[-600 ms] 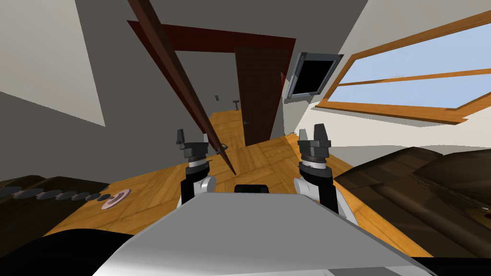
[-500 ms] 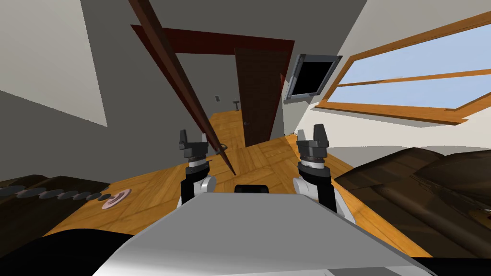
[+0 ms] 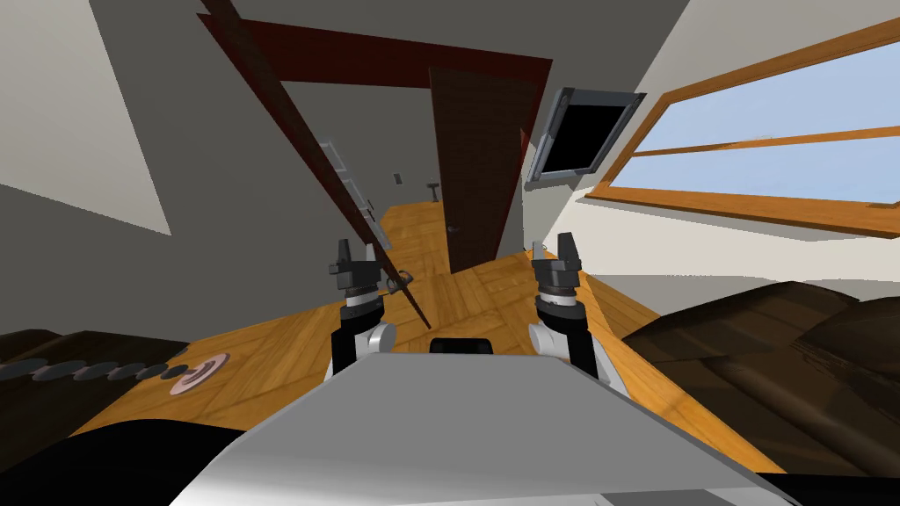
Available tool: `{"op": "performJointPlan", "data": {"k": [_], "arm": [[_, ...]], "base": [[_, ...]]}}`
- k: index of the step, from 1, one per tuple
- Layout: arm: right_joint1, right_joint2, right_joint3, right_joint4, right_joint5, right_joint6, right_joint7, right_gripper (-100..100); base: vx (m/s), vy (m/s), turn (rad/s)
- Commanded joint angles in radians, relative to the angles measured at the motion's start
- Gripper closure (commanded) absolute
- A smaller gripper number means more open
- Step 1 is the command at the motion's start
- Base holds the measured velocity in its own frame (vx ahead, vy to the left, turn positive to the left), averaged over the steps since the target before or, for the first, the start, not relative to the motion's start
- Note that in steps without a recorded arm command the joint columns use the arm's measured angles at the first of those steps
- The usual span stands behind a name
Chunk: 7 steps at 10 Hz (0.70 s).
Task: Pull the door open
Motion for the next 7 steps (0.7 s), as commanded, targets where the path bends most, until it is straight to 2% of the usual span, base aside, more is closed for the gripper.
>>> {"op": "performJointPlan", "data": {"k": [1, 7], "arm": [[-0.011, -0.006, 0.016, 0.031, -0.004, -0.016, -0.008, -100], [-0.064, -0.029, 0.083, 0.158, -0.020, -0.068, -0.035, -100]], "base": [[0.156, -0.025, 0.011], [0.136, -0.025, 0.004]]}}
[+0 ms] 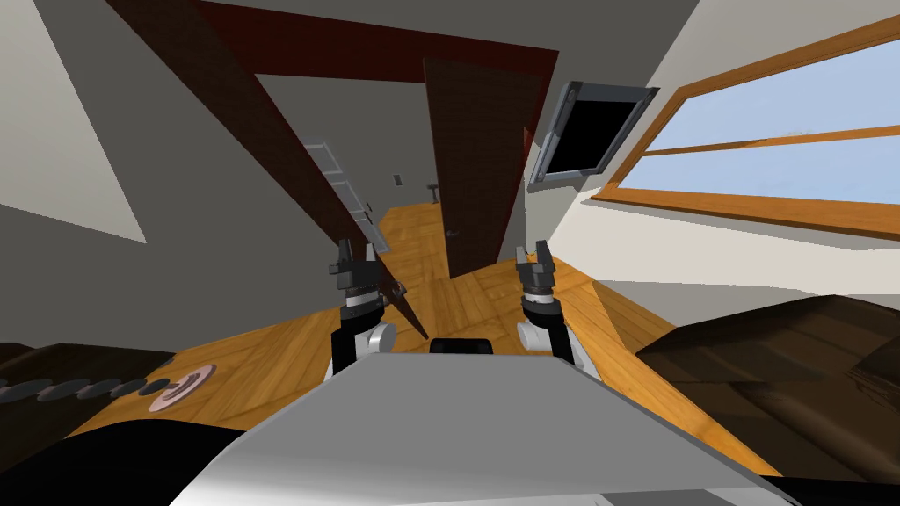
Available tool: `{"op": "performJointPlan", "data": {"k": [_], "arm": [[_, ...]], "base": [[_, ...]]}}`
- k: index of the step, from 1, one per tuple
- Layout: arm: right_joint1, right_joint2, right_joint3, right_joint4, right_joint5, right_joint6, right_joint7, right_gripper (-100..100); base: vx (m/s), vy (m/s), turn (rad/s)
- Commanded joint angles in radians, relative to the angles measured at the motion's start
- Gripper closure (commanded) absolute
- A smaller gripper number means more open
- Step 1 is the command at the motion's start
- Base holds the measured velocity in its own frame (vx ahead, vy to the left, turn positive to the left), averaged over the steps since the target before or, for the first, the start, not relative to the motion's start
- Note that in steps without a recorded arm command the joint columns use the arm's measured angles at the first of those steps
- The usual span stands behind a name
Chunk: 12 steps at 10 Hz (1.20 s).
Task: Pull the door open
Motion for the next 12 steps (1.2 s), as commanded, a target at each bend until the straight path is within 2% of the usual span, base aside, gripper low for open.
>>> {"op": "performJointPlan", "data": {"k": [1, 2, 12], "arm": [[-0.011, -0.003, 0.018, 0.028, -0.002, -0.012, -0.005, -100], [-0.025, -0.009, 0.036, 0.061, -0.006, -0.026, -0.012, -100], [-0.102, -0.039, 0.134, 0.245, -0.029, -0.101, -0.052, -100]], "base": [[0.114, -0.010, -0.003], [0.117, -0.023, -0.002], [0.094, -0.016, -0.007]]}}
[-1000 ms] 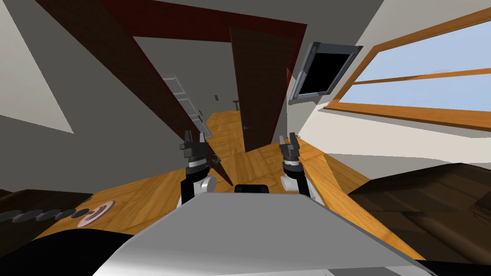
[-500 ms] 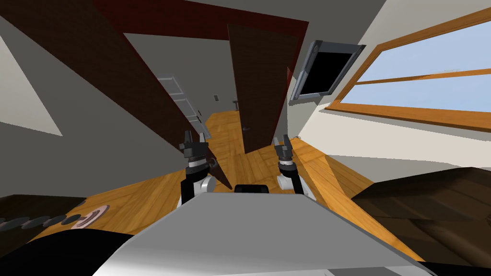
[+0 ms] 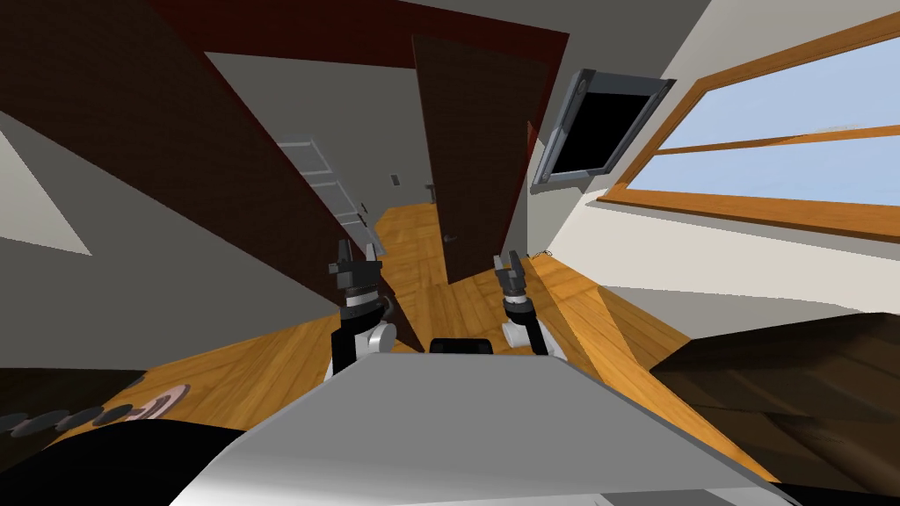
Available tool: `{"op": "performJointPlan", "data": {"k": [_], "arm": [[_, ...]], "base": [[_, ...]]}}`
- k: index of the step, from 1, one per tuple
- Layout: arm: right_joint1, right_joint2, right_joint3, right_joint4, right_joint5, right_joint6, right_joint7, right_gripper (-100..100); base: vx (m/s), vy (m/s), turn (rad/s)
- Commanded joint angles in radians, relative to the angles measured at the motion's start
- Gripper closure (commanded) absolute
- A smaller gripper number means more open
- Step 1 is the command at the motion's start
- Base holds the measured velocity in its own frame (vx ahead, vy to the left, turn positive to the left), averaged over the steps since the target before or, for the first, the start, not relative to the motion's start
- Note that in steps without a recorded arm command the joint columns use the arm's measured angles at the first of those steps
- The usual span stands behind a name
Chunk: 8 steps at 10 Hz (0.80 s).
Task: Pull the door open
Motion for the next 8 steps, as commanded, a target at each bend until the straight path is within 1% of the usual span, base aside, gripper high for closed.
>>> {"op": "performJointPlan", "data": {"k": [1, 8], "arm": [[-0.012, -0.005, 0.017, 0.030, -0.004, -0.012, -0.007, -100], [-0.075, -0.028, 0.095, 0.178, -0.021, -0.072, -0.040, -100]], "base": [[0.086, -0.010, -0.008], [0.096, -0.012, -0.019]]}}
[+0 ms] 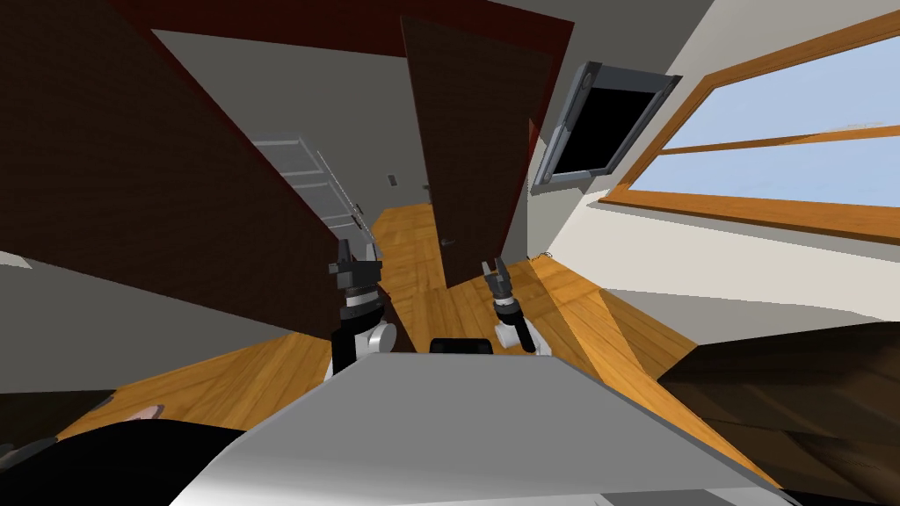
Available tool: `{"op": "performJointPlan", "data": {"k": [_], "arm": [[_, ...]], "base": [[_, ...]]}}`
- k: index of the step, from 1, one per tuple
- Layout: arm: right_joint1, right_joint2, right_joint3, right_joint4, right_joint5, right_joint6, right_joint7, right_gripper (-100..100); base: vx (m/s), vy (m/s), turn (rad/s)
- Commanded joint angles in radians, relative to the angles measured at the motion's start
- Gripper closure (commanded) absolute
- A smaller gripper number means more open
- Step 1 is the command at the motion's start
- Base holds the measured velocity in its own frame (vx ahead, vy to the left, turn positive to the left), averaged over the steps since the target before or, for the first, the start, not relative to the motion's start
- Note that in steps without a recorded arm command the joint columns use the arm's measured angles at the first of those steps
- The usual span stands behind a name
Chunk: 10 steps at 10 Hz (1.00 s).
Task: Pull the door open
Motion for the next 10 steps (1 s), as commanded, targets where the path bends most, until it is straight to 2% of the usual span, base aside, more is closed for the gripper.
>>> {"op": "performJointPlan", "data": {"k": [1, 10], "arm": [[-0.011, -0.004, 0.021, 0.031, -0.003, -0.013, -0.006, -100], [-0.098, -0.034, 0.127, 0.235, -0.026, -0.096, -0.051, -100]], "base": [[0.086, -0.022, -0.019], [0.093, -0.001, -0.034]]}}
